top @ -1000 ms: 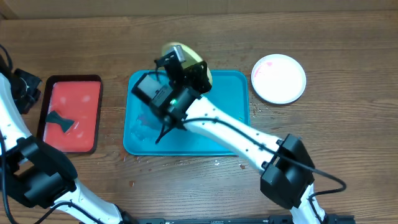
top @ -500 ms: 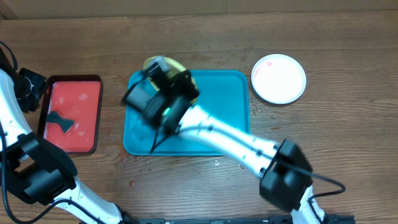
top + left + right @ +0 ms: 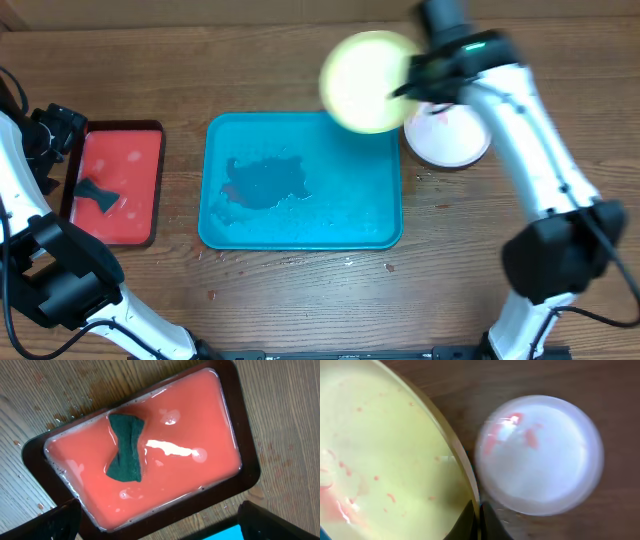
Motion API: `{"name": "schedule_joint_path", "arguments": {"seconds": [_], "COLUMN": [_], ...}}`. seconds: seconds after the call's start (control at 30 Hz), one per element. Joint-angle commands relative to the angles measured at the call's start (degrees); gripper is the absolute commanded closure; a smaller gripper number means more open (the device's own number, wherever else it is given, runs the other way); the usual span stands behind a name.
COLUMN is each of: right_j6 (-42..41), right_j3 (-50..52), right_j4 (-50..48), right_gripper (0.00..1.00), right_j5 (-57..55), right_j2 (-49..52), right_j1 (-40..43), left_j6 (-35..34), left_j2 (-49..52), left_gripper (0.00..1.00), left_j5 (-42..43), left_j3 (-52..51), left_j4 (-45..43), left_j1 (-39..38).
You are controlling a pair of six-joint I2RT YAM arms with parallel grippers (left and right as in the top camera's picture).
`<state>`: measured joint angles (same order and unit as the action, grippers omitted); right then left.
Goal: Clean dirty plates on tray and stack at the side
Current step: 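Carry the yellow-green plate right and stack it on the plate pile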
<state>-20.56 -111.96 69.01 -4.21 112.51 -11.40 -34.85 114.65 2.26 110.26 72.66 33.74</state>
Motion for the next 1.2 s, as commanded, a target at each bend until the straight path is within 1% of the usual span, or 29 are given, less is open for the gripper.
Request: {"name": "schedule_joint_path", "arguments": {"seconds": [0.0,0.13,0.2,0.37,0.4,0.43,0.47,0.5,0.53,0.57,0.63,0.77,0.9,1.13,1.17], "right_j6": [-1.18,-1.16,-1.16,-0.87,-0.9,-0.9,-0.9,-0.92,-0.92,-0.92,-0.92,-0.9,-0.68,2.8,2.78], "right_j3": [3.23,9.73,13.25,19.5,20.35,20.94,21.31,21.73,21.86,21.86,21.84,21.84,21.84,21.86,21.86], "right_j4": [1.38,0.04,-1.97,-9.38,-10.8,-11.87,-12.55,-13.14,-13.25,-13.2,-12.48,-9.51,-5.53,8.5,9.97], "right_gripper": [0.96,0.96,0.96,0.95,0.9,0.76,0.56,0.44,0.42,0.37,0.25,0.16,0.14,0.13,0.11], "right_j5": [6.29,6.88,9.25,15.74,15.89,15.87,15.85,15.87,15.85,15.89,15.98,16.55,16.55,16.5,16.52], "right_j2": [-1.29,-1.29,-1.29,-1.29,-1.29,-1.29,-1.29,-1.29,-1.29,-1.29,-1.46,-3.91,-10.34,-26.01,-27.54], "right_j1": [9.64,16.98,19.82,22.73,22.73,22.6,22.38,22.18,22.01,21.88,21.59,21.59,21.57,20.57,20.13], "left_j6": [-0.33,-0.31,-0.31,-0.31,-0.31,-0.31,-0.31,-0.31,-0.31,-0.31,-0.31,-0.31,-0.31,-0.31,-0.31], "left_j2": [0.87,0.87,0.87,0.87,0.87,0.87,0.87,0.87,0.87,0.87,0.87,0.87,0.87,0.87,0.87], "left_gripper": [0.0,0.0,0.0,0.0,0.0,0.0,0.0,0.0,0.0,0.0,0.0,0.0,0.0,0.0,0.0], "left_j5": [0.35,0.33,0.33,0.33,0.33,0.33,0.33,0.31,0.31,0.31,0.33,0.33,0.33,0.33,0.31], "left_j3": [0.09,0.09,0.09,0.09,0.09,0.09,0.09,0.09,0.09,0.09,0.09,0.09,0.09,0.09,0.09], "left_j4": [0.11,0.13,0.13,0.13,0.13,0.13,0.13,0.13,0.13,0.13,0.13,0.13,0.13,0.13,0.13], "left_j1": [-0.39,-0.39,-0.39,-0.39,-0.39,-0.39,-0.39,-0.39,-0.39,-0.39,-0.39,-0.39,-0.39,-0.39,-0.39]}}
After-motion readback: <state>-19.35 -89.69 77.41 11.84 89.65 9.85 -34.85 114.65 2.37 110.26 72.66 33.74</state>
